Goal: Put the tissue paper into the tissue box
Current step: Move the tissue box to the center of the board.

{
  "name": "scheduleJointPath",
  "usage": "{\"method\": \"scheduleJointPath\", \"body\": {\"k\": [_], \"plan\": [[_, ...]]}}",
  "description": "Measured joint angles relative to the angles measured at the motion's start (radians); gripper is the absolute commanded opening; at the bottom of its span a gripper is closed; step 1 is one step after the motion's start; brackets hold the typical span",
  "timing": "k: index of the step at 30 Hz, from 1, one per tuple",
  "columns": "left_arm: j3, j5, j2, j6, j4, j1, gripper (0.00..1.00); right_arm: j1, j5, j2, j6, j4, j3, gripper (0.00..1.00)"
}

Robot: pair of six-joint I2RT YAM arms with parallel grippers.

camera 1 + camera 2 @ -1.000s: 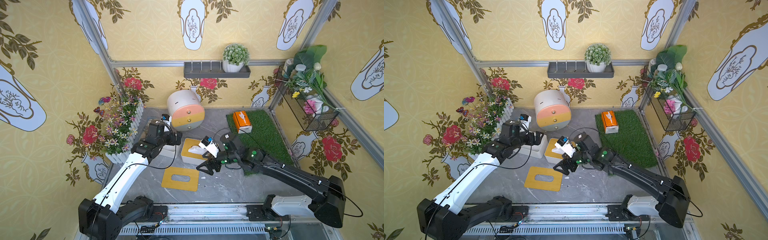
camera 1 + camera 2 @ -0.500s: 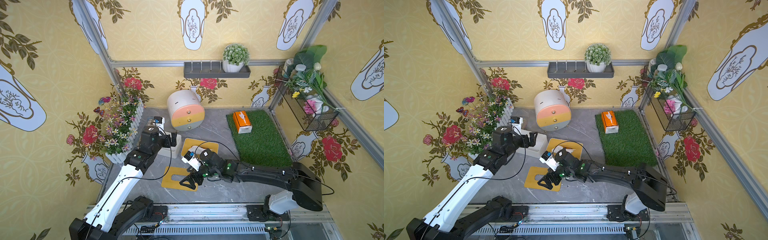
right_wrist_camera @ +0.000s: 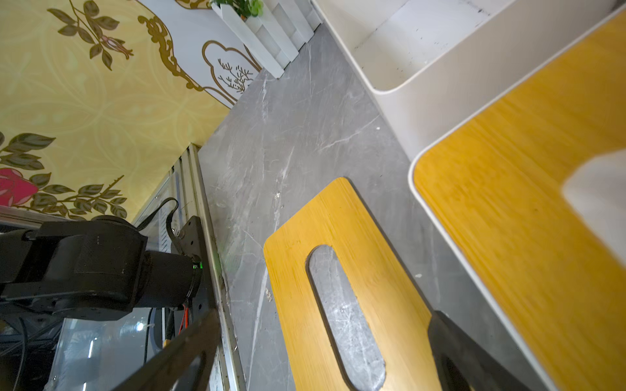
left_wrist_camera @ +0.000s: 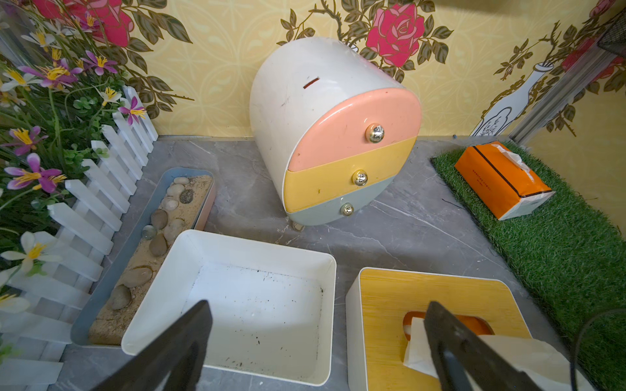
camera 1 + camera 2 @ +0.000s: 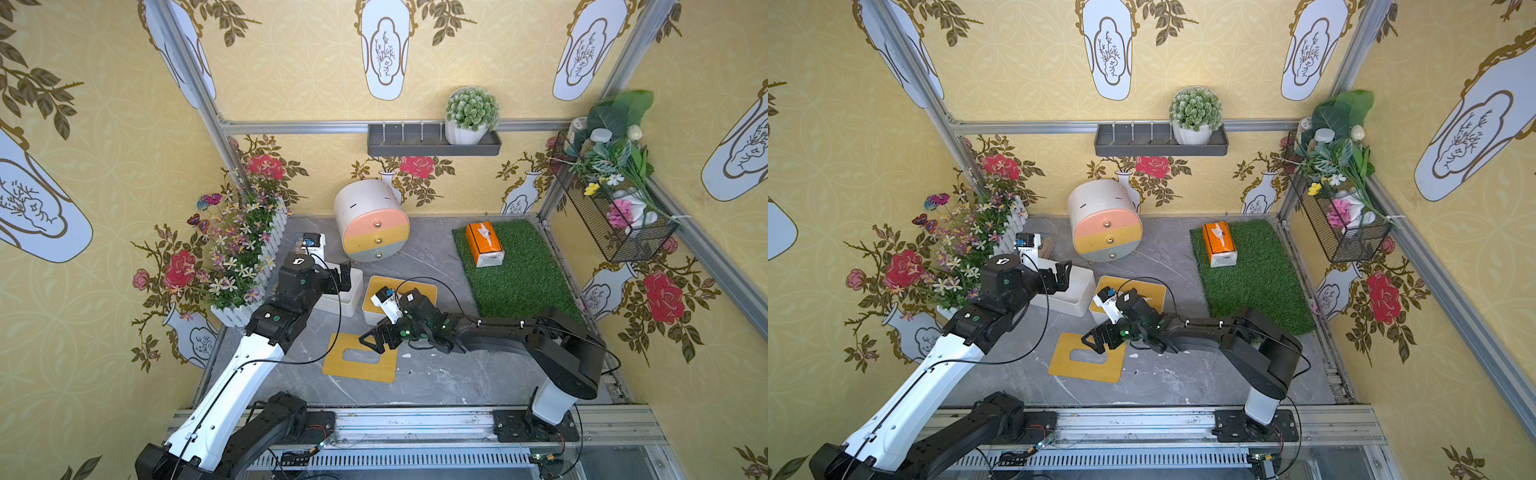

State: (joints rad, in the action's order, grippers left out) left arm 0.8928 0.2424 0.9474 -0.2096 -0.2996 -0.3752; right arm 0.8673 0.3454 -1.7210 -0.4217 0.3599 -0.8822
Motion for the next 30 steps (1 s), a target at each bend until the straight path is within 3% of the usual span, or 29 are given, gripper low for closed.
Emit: {"method": "scheduleJointPath", "body": {"k": [19,30], "plan": [[0.028,-0.024,0.055,0.005,-0.005,0.002,1.0,-0.341,0.105,-0.068,0.066,0.013,-0.028,0.96],[0.09,-0.044,0.165,0.006,-0.071,0.004,1.0,-0.349,0.147,-0.128,0.043,0.014,-0.075,0.97]]}}
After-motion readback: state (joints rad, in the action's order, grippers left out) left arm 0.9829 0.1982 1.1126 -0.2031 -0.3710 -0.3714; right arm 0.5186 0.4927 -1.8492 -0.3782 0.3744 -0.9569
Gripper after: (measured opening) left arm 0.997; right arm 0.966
